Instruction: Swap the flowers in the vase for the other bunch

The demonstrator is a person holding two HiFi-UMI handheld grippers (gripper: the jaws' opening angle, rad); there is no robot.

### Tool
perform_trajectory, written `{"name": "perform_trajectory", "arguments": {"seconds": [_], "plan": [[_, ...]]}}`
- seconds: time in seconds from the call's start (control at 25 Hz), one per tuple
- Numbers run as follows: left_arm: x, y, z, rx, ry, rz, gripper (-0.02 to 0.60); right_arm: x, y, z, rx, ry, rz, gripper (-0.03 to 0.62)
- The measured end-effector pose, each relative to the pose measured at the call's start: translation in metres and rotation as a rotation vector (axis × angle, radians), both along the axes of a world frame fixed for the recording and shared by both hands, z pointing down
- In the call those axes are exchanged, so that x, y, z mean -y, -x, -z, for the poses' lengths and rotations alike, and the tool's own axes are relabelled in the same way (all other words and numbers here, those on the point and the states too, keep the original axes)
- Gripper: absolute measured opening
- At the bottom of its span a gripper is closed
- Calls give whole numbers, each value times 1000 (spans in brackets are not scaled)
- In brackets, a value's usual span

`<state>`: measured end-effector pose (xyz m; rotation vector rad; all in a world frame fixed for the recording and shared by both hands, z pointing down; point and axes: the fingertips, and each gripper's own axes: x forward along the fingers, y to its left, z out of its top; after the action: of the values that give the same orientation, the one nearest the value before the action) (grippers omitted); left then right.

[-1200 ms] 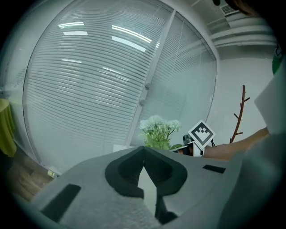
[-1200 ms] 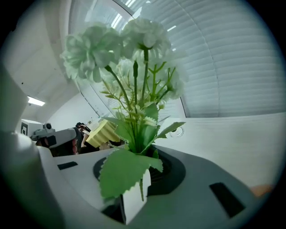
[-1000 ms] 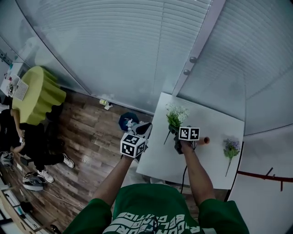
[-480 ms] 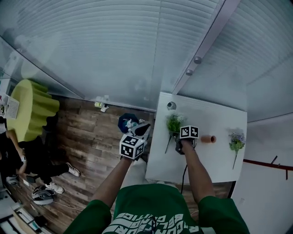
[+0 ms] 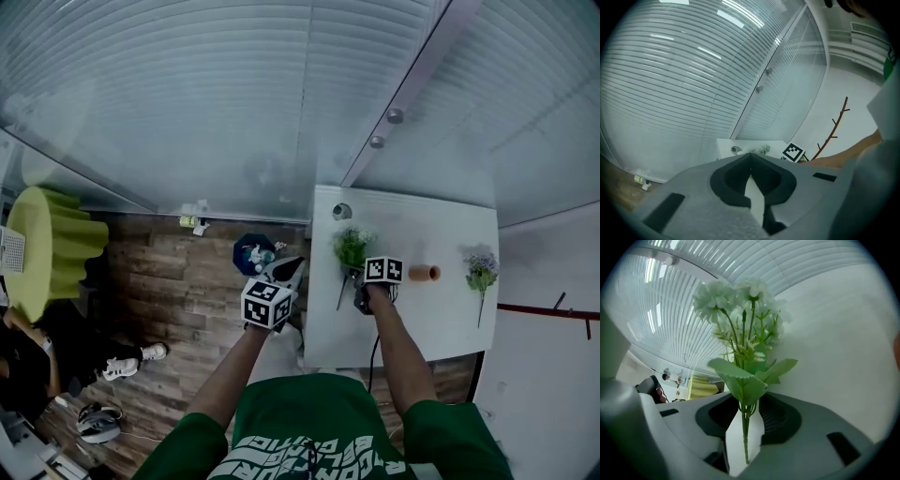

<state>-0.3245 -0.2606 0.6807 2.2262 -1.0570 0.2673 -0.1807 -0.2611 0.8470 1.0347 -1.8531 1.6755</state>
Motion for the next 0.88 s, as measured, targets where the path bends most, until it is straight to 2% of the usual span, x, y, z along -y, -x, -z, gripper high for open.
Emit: {"name": "perform_trajectory", "arguments": {"seconds": [0.24,0.48,0.68,0.88], "plan": [[-7,1,2,-20,-4,-22,8,-5,-9,4,-63,-21,-52,197],[-15,5,8,-35,-9,-31,8,-9,-20,19,-106,-63,-93,209],[-18,4,14,-31,-33,-19,8,-4,-30,50,-118,-156,-124,210],[-19,-20,31,-38,-71,6,8,1,-56,99,-192,-301,-85,210]]}}
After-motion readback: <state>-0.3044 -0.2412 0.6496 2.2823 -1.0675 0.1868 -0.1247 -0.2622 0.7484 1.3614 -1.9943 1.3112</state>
